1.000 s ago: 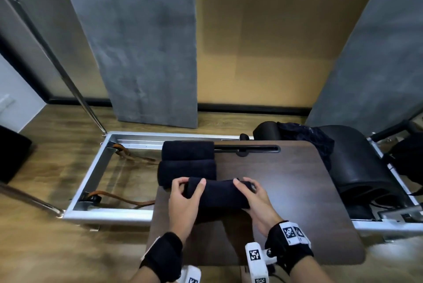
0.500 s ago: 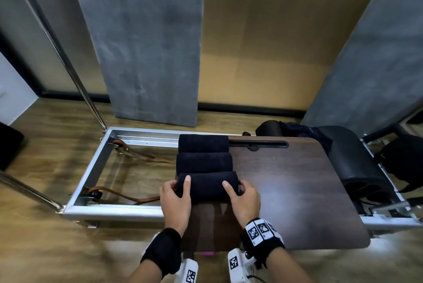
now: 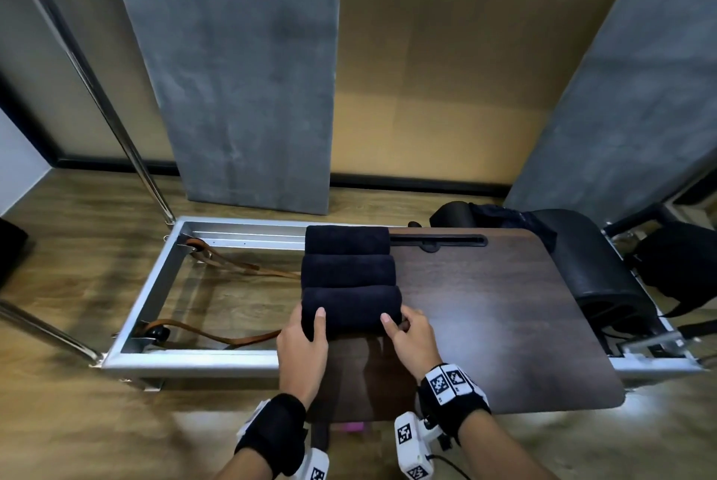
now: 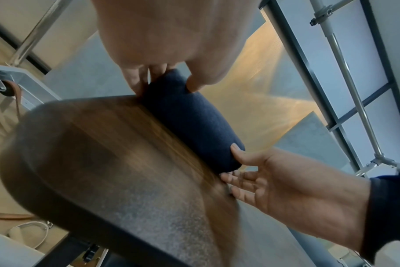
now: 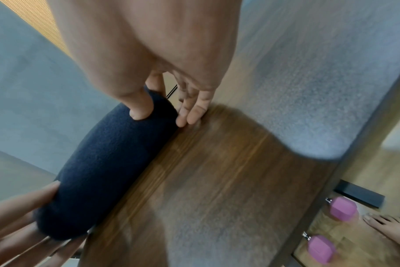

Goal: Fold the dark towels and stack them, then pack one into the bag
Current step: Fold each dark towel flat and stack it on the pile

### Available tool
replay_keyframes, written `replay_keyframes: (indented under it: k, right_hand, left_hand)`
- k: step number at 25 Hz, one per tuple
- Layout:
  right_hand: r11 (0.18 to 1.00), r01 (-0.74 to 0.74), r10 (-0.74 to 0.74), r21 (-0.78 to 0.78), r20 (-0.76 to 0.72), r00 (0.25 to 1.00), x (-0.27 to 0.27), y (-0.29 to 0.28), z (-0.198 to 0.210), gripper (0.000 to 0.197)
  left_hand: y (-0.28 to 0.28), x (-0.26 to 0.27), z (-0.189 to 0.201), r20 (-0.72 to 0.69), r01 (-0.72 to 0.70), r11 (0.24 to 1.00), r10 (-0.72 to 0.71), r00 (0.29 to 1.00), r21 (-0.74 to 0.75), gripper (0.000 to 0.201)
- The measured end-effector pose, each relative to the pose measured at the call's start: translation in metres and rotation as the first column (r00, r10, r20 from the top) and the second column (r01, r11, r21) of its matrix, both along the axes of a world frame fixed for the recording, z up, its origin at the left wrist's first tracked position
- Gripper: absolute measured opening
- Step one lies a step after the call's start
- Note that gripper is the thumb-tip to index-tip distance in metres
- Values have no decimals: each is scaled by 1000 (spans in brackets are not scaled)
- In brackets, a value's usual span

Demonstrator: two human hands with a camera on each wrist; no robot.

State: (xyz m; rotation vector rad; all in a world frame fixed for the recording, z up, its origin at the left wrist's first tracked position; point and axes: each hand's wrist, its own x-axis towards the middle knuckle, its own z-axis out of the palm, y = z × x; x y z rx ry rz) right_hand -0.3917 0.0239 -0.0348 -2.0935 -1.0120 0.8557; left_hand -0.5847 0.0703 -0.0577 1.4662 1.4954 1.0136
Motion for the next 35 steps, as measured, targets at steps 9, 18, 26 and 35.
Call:
replay_keyframes:
  k: [9, 18, 26, 35]
  right_hand:
    - [995, 68, -48, 73, -246, 968, 10, -11, -5, 67]
    - [997, 44, -32, 60, -202, 979, 12, -14, -5, 67]
    - [986, 132, -104, 100, -249, 963, 31, -31, 2, 61]
    - [971, 209, -166, 120, -293, 942, 92, -62, -1, 47]
  left_hand:
    - [-4, -7, -4, 28, 37, 994, -35, 999, -99, 67]
    - [-17, -7, -4, -95, -106, 994, 109, 989, 40, 77]
    - [-16, 21, 16, -259, -108, 945, 193, 947, 310, 39]
    - [-20, 58, 17, -777, 364, 915, -101, 622, 173, 52]
